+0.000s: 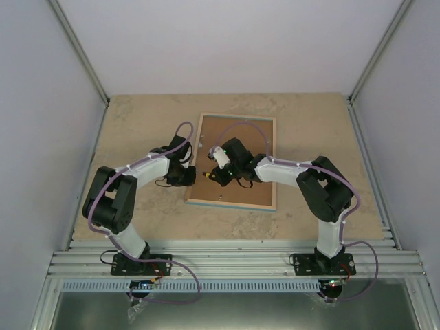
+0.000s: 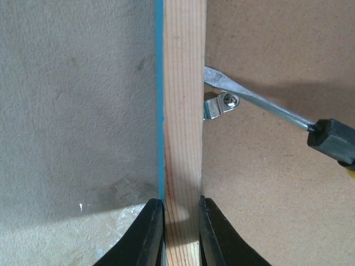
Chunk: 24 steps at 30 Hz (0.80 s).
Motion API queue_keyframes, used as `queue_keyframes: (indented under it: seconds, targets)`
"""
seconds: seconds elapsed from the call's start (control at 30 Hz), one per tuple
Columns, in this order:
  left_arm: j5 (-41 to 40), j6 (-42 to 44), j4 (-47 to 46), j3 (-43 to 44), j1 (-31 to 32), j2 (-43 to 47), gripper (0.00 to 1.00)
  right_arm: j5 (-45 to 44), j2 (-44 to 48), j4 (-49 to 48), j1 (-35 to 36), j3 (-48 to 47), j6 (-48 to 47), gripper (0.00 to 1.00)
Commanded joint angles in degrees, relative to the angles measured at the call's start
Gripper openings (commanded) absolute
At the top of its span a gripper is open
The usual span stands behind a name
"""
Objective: Take the photo out of the frame
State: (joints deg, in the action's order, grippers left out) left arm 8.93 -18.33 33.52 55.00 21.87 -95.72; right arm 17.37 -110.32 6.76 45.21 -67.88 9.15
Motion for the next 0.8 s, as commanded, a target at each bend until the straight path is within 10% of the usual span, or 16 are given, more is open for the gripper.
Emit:
queue_keyframes:
  seconds: [0.0, 0.77]
  targets:
    - [1.83, -0.70, -0.56, 1.26, 0.53, 0.01, 0.16, 3.69, 0.52, 6.87, 1.94, -0.41, -2.38, 0.01]
    - [1.00, -0.57, -0.16, 1.42, 0.46, -0.43, 0.16, -0.12, 3.18, 11.99, 2.02, -0.32, -4.69, 0.00]
